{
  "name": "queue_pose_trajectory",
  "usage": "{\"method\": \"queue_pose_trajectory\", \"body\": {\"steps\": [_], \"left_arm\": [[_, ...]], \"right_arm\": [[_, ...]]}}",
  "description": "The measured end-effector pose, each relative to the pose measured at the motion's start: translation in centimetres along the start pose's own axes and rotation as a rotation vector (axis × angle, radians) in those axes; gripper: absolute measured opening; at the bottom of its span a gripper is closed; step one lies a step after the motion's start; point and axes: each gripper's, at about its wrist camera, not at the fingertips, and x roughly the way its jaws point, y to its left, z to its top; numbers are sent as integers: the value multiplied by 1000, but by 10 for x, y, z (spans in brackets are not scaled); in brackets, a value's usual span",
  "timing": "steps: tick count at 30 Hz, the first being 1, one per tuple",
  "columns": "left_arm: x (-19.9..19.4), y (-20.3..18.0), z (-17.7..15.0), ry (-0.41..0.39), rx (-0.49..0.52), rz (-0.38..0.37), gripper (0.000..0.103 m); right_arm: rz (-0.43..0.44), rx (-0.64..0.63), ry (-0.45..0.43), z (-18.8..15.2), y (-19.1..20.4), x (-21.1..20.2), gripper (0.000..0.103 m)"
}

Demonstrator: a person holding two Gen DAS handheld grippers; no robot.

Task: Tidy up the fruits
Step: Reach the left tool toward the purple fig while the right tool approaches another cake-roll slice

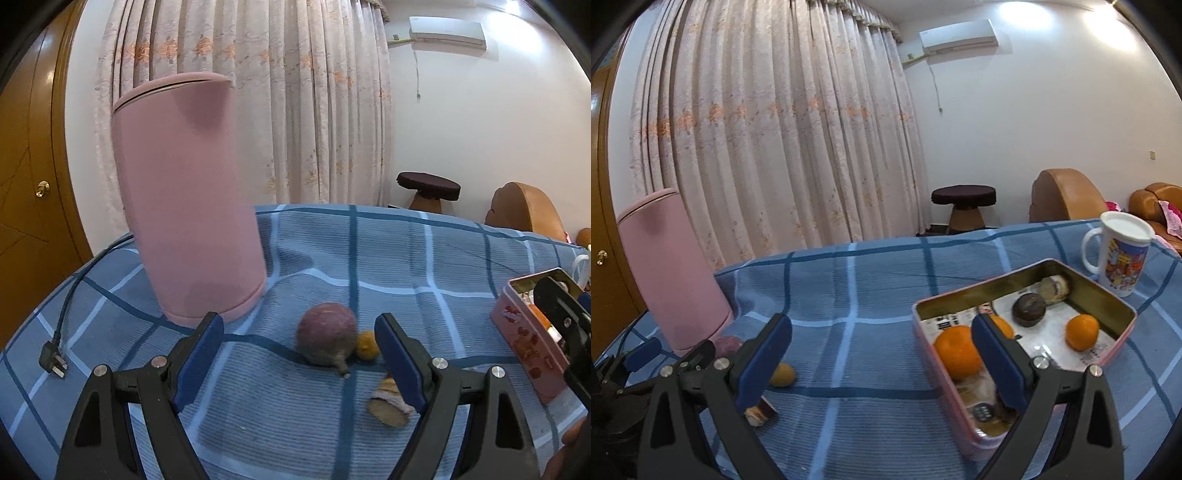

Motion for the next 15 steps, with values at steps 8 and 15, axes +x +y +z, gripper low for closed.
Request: {"method": "queue_pose_trajectory", "body": {"steps": [8, 15], "left_arm": [[10, 23, 3, 15, -14, 37, 85], [20, 39, 6, 47, -12, 71, 85]], "right_arm": [[41, -21, 22, -3, 17, 8, 100], [75, -51, 82, -4, 32, 21, 100]]}}
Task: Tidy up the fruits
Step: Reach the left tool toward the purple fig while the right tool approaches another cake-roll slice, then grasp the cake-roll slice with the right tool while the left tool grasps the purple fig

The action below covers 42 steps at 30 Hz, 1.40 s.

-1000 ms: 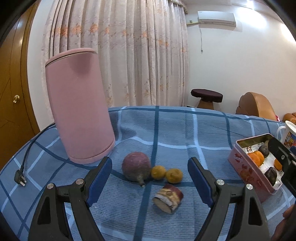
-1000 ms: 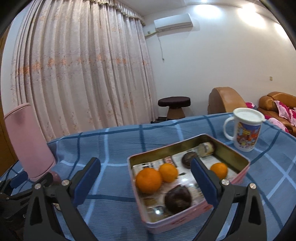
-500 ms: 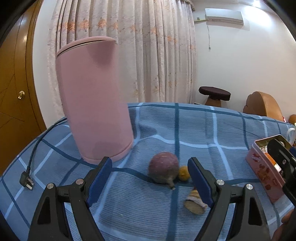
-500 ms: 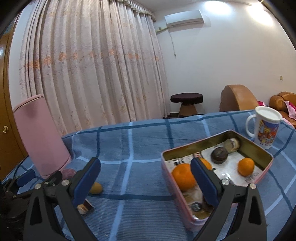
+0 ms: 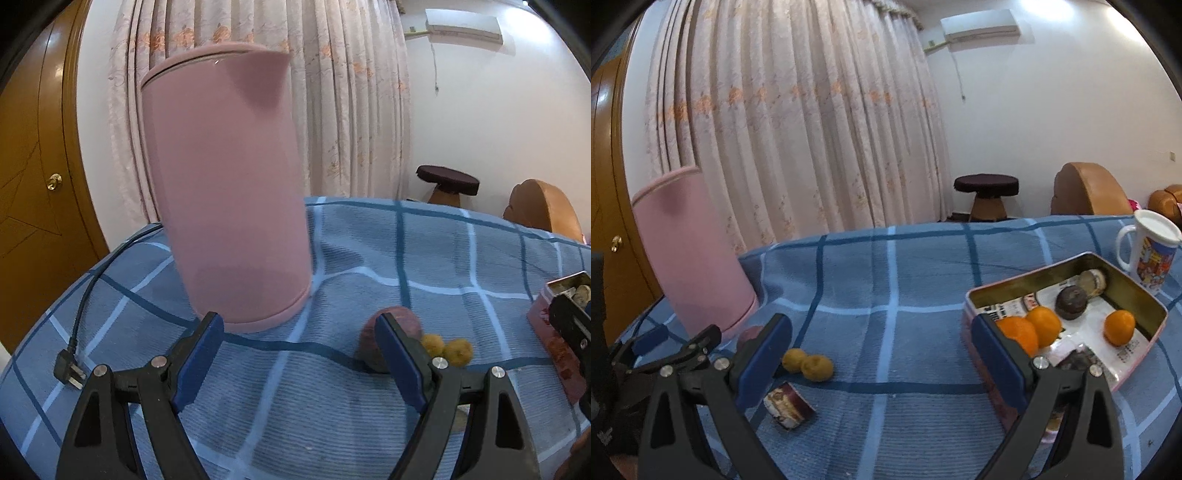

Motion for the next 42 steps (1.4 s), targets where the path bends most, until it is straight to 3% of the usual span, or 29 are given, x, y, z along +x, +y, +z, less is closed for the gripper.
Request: {"method": "queue_pose_trajectory", "body": {"steps": [4, 8, 11, 16, 25, 26, 29, 33, 37, 42], "left_arm": [[12, 15, 1, 59, -29, 28, 85], [23, 25, -1, 124, -20, 83, 85], [30, 32, -3, 159, -23, 112, 85], [30, 31, -4, 164, -18, 103, 85], [31, 25, -3, 169, 14, 77, 85], [31, 24, -3, 169, 17, 74, 85], [29, 21, -2, 172, 27, 64, 85], [26, 17, -2, 161, 37, 35, 85], [19, 11, 0, 130, 16, -44, 85], [15, -3, 6, 98, -19, -125, 85]], "right_arm": [[38, -53, 88, -2, 10, 14, 98], [117, -129, 177, -8, 24, 26, 79], [177, -203, 218, -14, 39, 28, 75], [200, -296, 287, -25, 58, 35, 74], [203, -353, 423, -40, 66, 57, 46], [202, -353, 424, -39, 66, 58, 42], [191, -321, 405, -35, 61, 55, 42], [235, -171, 274, -22, 33, 36, 42], [117, -130, 125, -8, 12, 24, 42], [76, -80, 95, -3, -6, 21, 42]]}}
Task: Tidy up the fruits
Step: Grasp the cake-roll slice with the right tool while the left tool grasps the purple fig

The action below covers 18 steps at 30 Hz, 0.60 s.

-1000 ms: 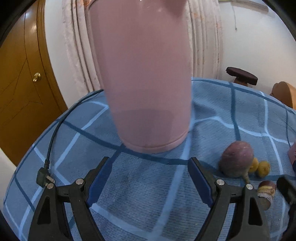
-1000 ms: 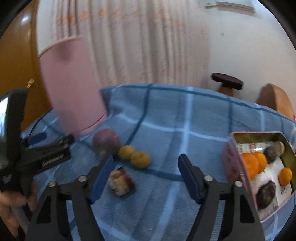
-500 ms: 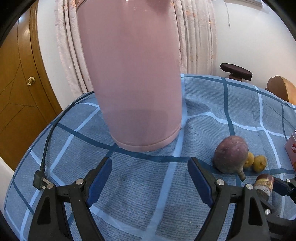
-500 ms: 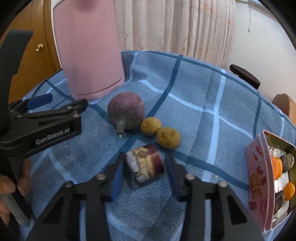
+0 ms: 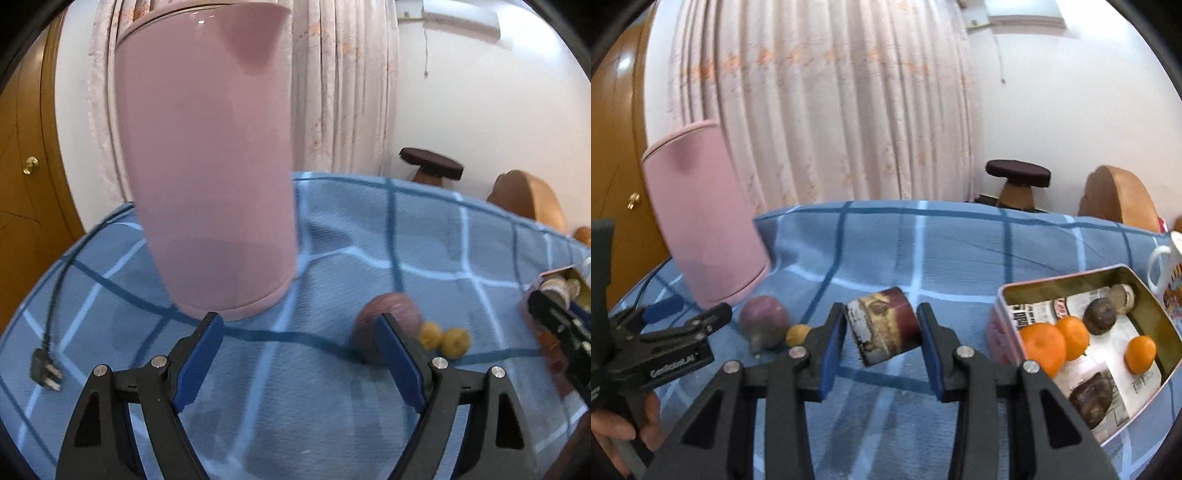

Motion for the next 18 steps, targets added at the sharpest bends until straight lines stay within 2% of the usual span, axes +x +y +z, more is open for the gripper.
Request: {"method": "queue_pose_trajectory", "body": {"steps": [6, 10, 18], "left_arm": [[15, -35, 16, 3, 30, -16, 85], [34, -49, 23, 42, 35, -19, 85], [51, -49, 23, 108, 10, -104, 85]], "right_arm": [[-9, 5, -19, 2, -4, -4, 42], [-11, 22, 3, 5, -7, 4, 42], [-12, 52, 26, 6, -16, 10, 42]]}}
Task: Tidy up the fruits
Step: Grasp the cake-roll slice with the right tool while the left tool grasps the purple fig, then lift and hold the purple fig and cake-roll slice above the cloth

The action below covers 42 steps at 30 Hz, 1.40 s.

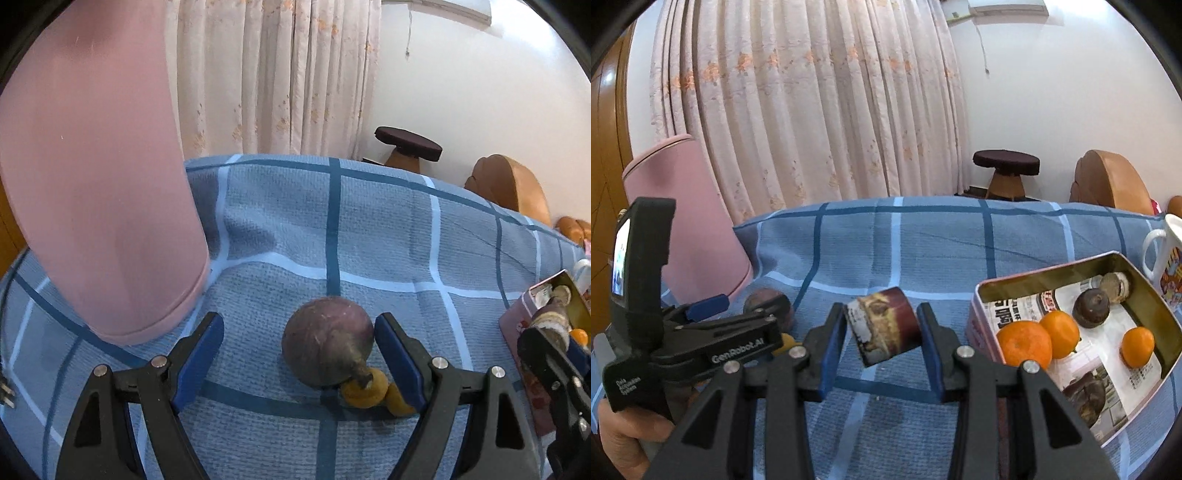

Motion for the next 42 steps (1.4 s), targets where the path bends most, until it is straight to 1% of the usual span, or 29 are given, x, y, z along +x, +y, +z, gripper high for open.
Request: {"method": "queue_pose_trajectory", "body": {"steps": [2, 4, 5, 6, 7, 8, 9, 12, 14, 16, 18, 20, 22, 23, 25, 31, 35, 42], "left_arm": [[6, 3, -1, 38, -10, -29, 84], [14, 4, -3, 82, -23, -62, 81], [16, 5, -2, 91, -38, -89, 76], [16, 6, -2, 90, -47, -113, 64], [15, 6, -2, 80, -52, -151, 56], [13, 6, -1, 72, -54, -168, 54], [12, 7, -2, 74, -55, -159, 54], [10, 12, -2, 70, -77, -175, 54], [5, 17, -2, 45, -93, -159, 54], [-10, 20, -6, -14, -92, -136, 54], [-26, 16, -8, -79, -56, -89, 54], [-44, 11, -12, -156, -13, -17, 54], [-56, 10, -15, -205, 8, 35, 54], [-60, 9, -18, -217, 10, 54, 54], [-67, 10, -22, -228, -1, 71, 54], [-78, 11, -33, -229, -27, 69, 54], [-77, 2, -35, -235, -39, 76, 54], [-81, -1, -42, -244, -60, 79, 54]], "right_arm": [[1, 2, 2, 1, 0, 0, 42], [-3, 2, -1, 1, 0, 0, 42], [-3, 2, -2, 0, -1, 0, 42], [-3, 2, -2, 0, -1, 1, 42], [-3, 4, -2, 0, -1, 1, 42], [-3, 5, -1, 0, -1, 2, 42], [-3, 4, -2, 0, -1, 1, 42], [-3, 4, -3, 0, -2, 1, 42], [-1, 5, -6, 0, -2, 1, 42], [3, 5, -14, 0, -1, -1, 42], [2, -2, -27, 0, 0, -3, 42], [-3, -12, -42, -1, 2, -6, 42], [-12, -19, -55, -1, 4, -9, 42], [-17, -23, -63, -1, 4, -10, 42], [-27, -29, -73, -1, 5, -12, 42], [-40, -35, -84, -4, 7, -18, 42], [-53, -62, -94, -7, 13, -23, 42], [-47, -90, -100, -14, 19, -34, 42]]}}
